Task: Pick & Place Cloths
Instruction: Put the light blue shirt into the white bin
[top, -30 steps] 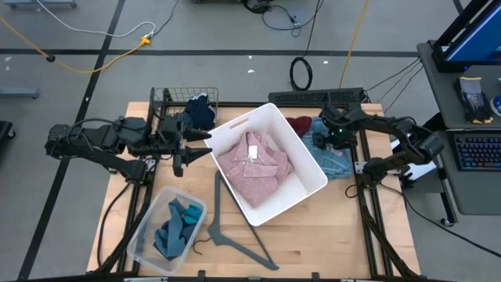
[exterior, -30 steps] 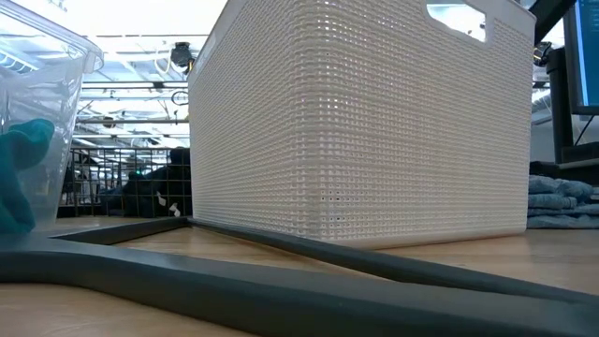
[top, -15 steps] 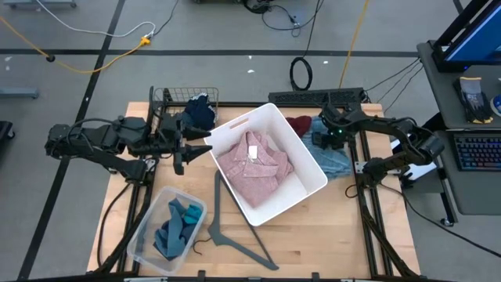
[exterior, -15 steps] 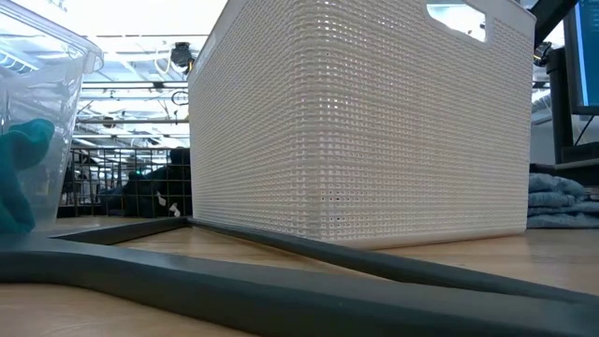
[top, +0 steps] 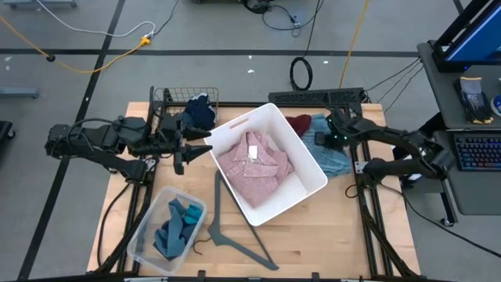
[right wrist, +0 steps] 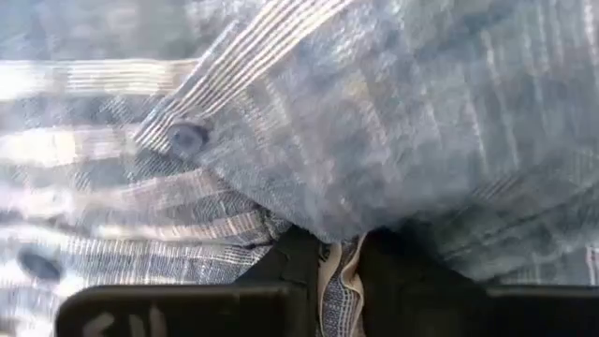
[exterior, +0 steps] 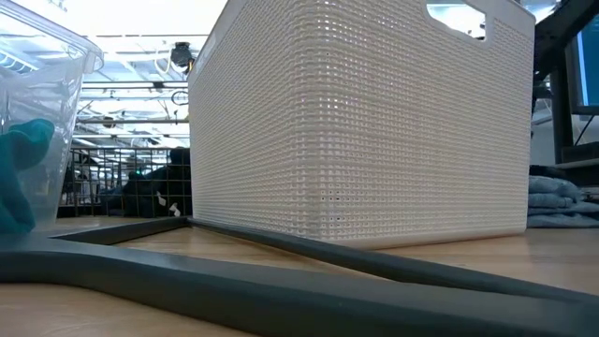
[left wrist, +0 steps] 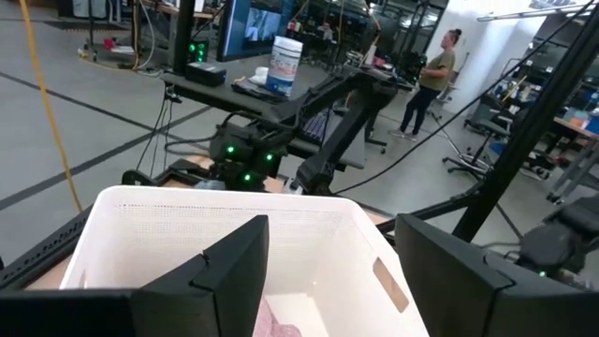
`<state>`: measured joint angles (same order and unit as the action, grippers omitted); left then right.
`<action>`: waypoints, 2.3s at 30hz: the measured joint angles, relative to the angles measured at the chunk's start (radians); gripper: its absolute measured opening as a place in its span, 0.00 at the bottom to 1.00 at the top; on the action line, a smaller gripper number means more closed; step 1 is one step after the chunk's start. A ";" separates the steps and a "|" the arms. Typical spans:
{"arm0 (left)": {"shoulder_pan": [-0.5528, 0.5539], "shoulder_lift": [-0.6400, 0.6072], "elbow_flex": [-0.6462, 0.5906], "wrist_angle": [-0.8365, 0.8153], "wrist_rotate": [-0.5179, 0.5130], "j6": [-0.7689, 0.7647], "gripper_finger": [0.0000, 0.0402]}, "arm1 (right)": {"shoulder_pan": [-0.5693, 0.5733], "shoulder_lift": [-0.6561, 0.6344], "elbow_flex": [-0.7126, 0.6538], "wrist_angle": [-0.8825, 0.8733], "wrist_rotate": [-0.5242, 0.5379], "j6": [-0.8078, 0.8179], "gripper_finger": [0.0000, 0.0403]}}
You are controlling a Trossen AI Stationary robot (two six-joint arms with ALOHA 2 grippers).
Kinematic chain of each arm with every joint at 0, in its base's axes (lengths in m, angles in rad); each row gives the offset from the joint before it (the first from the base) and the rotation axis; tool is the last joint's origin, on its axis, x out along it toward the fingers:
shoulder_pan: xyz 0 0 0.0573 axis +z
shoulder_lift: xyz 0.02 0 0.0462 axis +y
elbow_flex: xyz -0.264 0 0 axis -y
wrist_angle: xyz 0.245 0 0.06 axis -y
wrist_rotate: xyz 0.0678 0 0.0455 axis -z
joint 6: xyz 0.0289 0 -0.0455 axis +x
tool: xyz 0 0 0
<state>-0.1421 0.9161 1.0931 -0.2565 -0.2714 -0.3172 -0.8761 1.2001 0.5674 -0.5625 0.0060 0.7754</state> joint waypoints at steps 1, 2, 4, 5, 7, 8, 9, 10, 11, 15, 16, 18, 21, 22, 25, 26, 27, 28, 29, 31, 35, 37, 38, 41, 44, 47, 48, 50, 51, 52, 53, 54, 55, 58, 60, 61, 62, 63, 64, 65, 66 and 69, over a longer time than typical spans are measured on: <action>0.000 0.000 0.000 0.000 0.000 0.000 0.59 | -0.001 -0.031 -0.002 0.003 0.009 0.006 0.08; 0.000 0.000 0.000 0.000 0.000 0.000 0.59 | -0.001 -0.067 -0.002 0.005 0.021 0.012 0.08; 0.000 0.000 0.000 0.000 0.000 -0.001 0.59 | -0.002 -0.126 0.000 0.011 0.048 0.026 0.08; 0.000 0.000 0.000 0.000 0.000 -0.001 0.59 | -0.002 -0.153 0.000 0.012 0.058 0.028 0.08; 0.000 0.000 0.000 0.000 0.000 -0.002 0.59 | -0.002 -0.207 0.000 0.007 0.060 0.035 0.08; 0.000 0.000 0.000 0.002 0.000 -0.002 0.59 | -0.002 -0.231 0.000 0.008 0.057 0.045 0.08; 0.000 0.000 0.000 0.004 0.001 -0.002 0.59 | -0.002 -0.256 0.000 0.009 0.056 0.049 0.08; 0.000 0.000 0.000 0.006 0.001 -0.002 0.59 | -0.001 -0.279 0.000 0.012 0.054 0.051 0.08; 0.000 0.000 0.000 0.009 0.001 -0.002 0.59 | -0.001 -0.300 0.000 0.018 0.052 0.054 0.08; 0.000 0.000 0.000 0.026 0.008 0.000 0.59 | -0.001 -0.383 0.002 0.030 0.050 0.070 0.08; 0.000 0.000 0.000 0.026 0.008 0.000 0.59 | -0.001 -0.402 0.002 0.037 0.050 0.070 0.08; 0.000 0.000 0.000 0.026 0.008 0.000 0.59 | -0.001 -0.438 0.002 0.047 0.050 0.076 0.08; 0.000 0.000 0.000 0.027 0.009 -0.004 0.59 | -0.001 -0.483 0.004 0.064 0.049 0.077 0.08; 0.000 0.000 0.000 0.028 0.009 -0.006 0.59 | -0.001 -0.495 0.004 0.067 0.048 0.077 0.08; 0.000 0.000 0.000 0.028 0.008 -0.018 0.59 | -0.001 -0.524 0.005 0.062 0.047 0.077 0.08; 0.000 0.000 0.000 0.028 0.008 -0.025 0.59 | -0.001 -0.531 0.005 0.060 0.046 0.077 0.08; 0.000 0.000 0.000 0.029 0.008 -0.029 0.59 | -0.001 -0.538 0.005 0.059 0.046 0.076 0.08; 0.000 0.000 0.000 0.029 0.008 -0.033 0.59 | -0.001 -0.546 0.005 0.062 0.046 0.076 0.08; 0.000 0.000 0.000 0.030 0.008 -0.033 0.59 | -0.001 -0.554 0.005 0.068 0.046 0.075 0.08; 0.000 0.000 0.000 0.032 0.008 -0.039 0.59 | -0.001 -0.575 0.005 0.081 0.046 0.071 0.08; 0.000 0.000 0.000 0.033 -0.009 -0.055 0.59 | -0.001 -0.627 0.006 0.127 0.042 0.056 0.08; 0.000 0.000 0.000 0.038 -0.017 -0.055 0.59 | 0.001 -0.656 0.010 0.163 0.040 0.050 0.08; 0.000 0.000 0.000 0.045 -0.019 -0.055 0.59 | 0.001 -0.670 0.017 0.179 0.038 0.045 0.08; 0.000 0.000 0.000 0.061 -0.019 -0.055 0.59 | 0.001 -0.698 0.053 0.220 0.017 0.008 0.08; 0.000 0.000 0.000 0.075 -0.025 -0.049 0.59 | 0.001 -0.715 0.105 0.256 -0.003 -0.036 0.08; 0.000 0.000 0.000 0.086 -0.029 -0.041 0.59 | 0.002 -0.723 0.154 0.298 -0.029 -0.084 0.08; 0.000 0.000 0.000 0.087 -0.031 -0.039 0.59 | 0.002 -0.723 0.167 0.316 -0.048 -0.099 0.08; 0.000 0.000 0.000 0.088 -0.046 -0.035 0.59 | 0.002 -0.723 0.188 0.359 -0.090 -0.124 0.08; 0.000 0.000 0.000 0.088 -0.048 -0.035 0.59 | 0.002 -0.722 0.197 0.382 -0.114 -0.133 0.08; 0.000 0.000 0.000 0.090 -0.049 -0.035 0.59 | 0.002 -0.722 0.202 0.412 -0.141 -0.139 0.08; 0.000 0.000 0.000 0.092 -0.050 -0.035 0.59 | 0.002 -0.722 0.204 0.442 -0.168 -0.142 0.08; 0.000 0.000 0.000 0.093 -0.050 -0.035 0.59 | 0.002 -0.722 0.205 0.478 -0.202 -0.144 0.08; 0.000 0.000 0.000 0.094 -0.050 -0.035 0.59 | 0.002 -0.722 0.205 0.517 -0.236 -0.145 0.08; 0.000 0.000 0.000 0.097 -0.050 -0.035 0.59 | 0.002 -0.717 0.206 0.620 -0.346 -0.145 0.08; 0.000 0.000 0.000 0.097 -0.050 -0.034 0.59 | 0.002 -0.708 0.206 0.682 -0.430 -0.144 0.08; 0.000 0.000 0.000 0.097 -0.050 -0.032 0.59 | 0.002 -0.702 0.206 0.710 -0.472 -0.144 0.08; 0.000 0.000 0.000 0.097 -0.050 -0.031 0.59 | 0.002 -0.696 0.206 0.736 -0.518 -0.142 0.08; 0.000 0.000 0.000 0.097 -0.052 -0.029 0.59 | 0.002 -0.688 0.206 0.759 -0.566 -0.142 0.08; 0.000 0.000 0.000 0.097 -0.053 -0.028 0.59 | 0.002 -0.679 0.206 0.782 -0.615 -0.141 0.08; 0.000 0.000 0.000 0.097 -0.053 -0.026 0.59 | 0.002 -0.670 0.206 0.810 -0.665 -0.135 0.08; 0.000 0.000 0.000 0.097 -0.053 -0.024 0.59 | 0.002 -0.660 0.206 0.839 -0.713 -0.122 0.08; 0.000 0.000 0.000 0.097 -0.052 -0.009 0.59 | 0.006 -0.628 0.206 0.959 -0.838 -0.069 0.08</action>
<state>-0.1421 0.9161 1.0935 -0.1596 -0.3237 -0.3260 -0.8701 0.5724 0.7733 0.3962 -0.8319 0.7063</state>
